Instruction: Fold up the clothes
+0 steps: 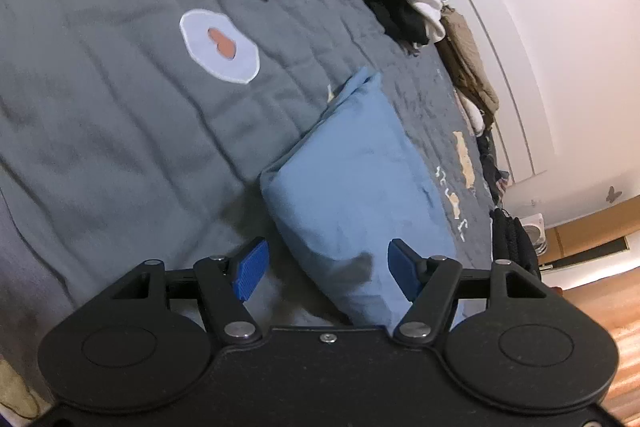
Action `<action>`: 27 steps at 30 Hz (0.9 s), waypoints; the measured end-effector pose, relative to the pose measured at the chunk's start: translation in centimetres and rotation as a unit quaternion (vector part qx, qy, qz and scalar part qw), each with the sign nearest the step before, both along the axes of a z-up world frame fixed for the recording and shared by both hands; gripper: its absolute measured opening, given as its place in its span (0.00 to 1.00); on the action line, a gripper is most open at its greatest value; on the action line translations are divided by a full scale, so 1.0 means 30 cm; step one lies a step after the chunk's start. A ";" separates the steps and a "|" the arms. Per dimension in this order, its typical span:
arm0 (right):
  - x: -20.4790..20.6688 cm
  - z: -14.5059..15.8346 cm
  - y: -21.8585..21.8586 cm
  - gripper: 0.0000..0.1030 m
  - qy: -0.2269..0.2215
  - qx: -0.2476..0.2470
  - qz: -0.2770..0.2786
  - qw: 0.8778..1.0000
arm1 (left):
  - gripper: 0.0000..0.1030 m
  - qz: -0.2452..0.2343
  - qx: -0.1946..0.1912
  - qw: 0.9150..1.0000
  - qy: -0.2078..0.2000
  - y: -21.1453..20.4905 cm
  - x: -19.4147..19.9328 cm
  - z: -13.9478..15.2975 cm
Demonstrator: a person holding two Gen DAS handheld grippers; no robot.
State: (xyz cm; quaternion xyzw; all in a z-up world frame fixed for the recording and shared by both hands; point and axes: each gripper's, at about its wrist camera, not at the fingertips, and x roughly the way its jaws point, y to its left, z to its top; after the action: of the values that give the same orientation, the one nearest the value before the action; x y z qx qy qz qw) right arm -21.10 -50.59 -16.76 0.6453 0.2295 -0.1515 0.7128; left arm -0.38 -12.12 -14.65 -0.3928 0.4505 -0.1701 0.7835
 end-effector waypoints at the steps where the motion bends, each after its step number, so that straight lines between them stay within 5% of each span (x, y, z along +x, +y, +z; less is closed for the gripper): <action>1: 0.001 -0.013 0.004 0.27 -0.001 0.009 -0.005 1.000 | 0.63 0.000 -0.001 1.000 0.001 -0.005 0.002 -0.006; 10: 0.030 -0.065 -0.011 0.33 -0.045 0.035 -0.072 0.996 | 0.63 0.011 -0.018 1.000 0.009 -0.047 0.039 -0.042; 12: 0.044 -0.081 -0.018 0.40 -0.045 0.037 -0.079 0.995 | 0.63 0.011 -0.018 1.000 0.010 -0.054 0.045 -0.047; 27: 0.018 -0.067 -0.019 0.45 -0.013 0.038 -0.098 0.994 | 0.63 0.007 -0.009 1.000 0.014 -0.067 0.042 -0.048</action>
State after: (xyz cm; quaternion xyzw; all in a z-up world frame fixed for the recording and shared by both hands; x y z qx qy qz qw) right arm -20.56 -51.14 -18.75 0.6930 0.1615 -0.2039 0.6724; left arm 0.88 -14.13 -16.10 -0.4054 0.4575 -0.1632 0.7744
